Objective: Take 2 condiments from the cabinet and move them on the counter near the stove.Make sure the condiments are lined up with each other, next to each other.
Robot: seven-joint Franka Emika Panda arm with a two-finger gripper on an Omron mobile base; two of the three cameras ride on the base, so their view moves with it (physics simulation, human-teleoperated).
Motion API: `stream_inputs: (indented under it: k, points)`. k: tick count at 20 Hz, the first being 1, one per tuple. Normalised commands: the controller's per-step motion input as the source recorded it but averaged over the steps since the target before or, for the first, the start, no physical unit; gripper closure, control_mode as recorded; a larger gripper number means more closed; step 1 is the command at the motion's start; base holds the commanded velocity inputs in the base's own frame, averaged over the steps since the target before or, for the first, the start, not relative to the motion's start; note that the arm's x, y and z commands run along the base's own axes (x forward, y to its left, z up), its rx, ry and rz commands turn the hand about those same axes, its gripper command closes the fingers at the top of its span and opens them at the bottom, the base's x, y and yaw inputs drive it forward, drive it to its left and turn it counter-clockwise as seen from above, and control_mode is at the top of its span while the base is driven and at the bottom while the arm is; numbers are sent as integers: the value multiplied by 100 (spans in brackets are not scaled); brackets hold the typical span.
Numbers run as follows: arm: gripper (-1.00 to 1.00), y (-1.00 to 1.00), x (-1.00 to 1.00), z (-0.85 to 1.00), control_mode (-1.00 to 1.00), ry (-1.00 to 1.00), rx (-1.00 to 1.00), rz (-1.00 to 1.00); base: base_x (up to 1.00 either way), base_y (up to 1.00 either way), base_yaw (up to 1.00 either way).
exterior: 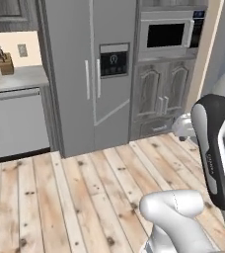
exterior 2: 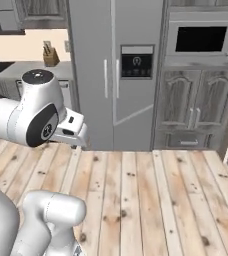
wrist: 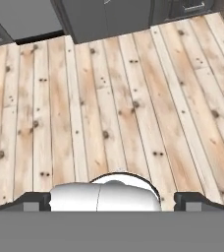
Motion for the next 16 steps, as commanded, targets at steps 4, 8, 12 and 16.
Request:
stream_inputs:
  k: [4,8,12,16]
  points:
    - [-100,0,0,0,100,0,0,0,100,13,36]
    - [-100,0,0,0,100,0,0,0,100,0,52]
    - [-100,0,0,0,100,0,0,0,100,0,65]
    - [-100,0,0,0,100,0,0,0,93,0,72]
